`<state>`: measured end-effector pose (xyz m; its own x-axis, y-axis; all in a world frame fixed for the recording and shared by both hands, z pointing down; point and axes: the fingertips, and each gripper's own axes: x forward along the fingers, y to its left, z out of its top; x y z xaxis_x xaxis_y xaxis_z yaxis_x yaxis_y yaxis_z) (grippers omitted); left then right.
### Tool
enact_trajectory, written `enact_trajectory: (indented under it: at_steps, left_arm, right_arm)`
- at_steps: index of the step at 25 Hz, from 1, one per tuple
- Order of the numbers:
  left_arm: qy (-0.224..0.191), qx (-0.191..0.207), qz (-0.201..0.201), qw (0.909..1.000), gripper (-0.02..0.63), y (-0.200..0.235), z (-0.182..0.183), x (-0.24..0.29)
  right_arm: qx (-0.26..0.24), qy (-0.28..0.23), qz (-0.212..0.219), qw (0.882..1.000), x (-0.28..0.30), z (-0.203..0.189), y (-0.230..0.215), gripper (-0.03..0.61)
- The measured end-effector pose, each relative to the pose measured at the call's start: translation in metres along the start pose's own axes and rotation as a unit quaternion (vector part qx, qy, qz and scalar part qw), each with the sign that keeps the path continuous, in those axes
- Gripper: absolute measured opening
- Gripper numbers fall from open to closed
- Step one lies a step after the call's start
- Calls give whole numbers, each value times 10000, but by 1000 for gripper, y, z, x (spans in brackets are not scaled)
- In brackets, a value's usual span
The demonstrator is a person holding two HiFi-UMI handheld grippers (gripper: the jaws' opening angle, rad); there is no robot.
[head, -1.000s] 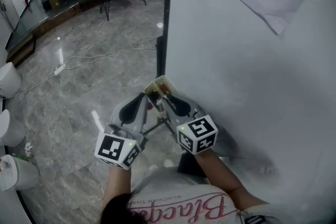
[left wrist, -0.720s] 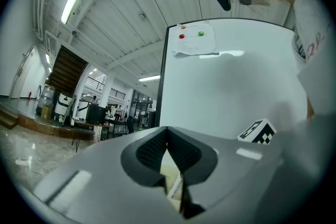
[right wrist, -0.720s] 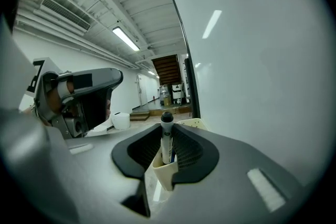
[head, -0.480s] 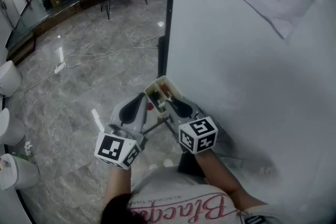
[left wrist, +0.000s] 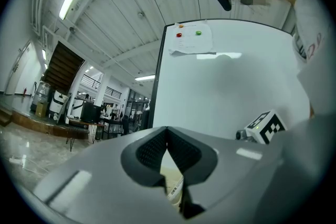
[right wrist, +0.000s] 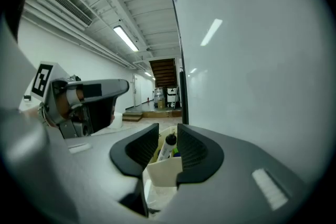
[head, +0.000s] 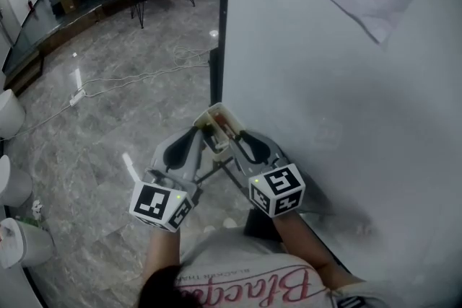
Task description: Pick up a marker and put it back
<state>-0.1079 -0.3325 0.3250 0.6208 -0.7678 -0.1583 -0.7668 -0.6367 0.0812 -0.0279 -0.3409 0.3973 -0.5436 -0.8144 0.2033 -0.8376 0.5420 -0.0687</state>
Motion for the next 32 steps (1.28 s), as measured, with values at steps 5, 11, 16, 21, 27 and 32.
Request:
enact_trajectory:
  at_steps: [5,11,16,21,27,32]
  left_arm:
    - [-72,7,-33,10000,-2,-2,4,1]
    - [-166,45,-87,9998,0,-5,10,2]
    - [-223,88,-156,9996,0,-8,15,4]
    - [-248,114,-211,9994,0,-11,17,7]
    - [-224,126,-264,9993,0,-15,16,10]
    - [-208,154,-259,9993,0,-14,16,11]
  right_arm:
    - [-343,-440,36,9984,-20,40,6,74]
    - [-569,-1087,51,9924,-41,81,12,2]
    - [-725,-1185,13,9903,-48,89,13,1]
    - [-805,-1327,49,9879,-53,95,16,0]
    - [-911,-1372,2,9864,-58,99,15,0]
    - [-910,-1367,-73,9864,-57,98,12,0]
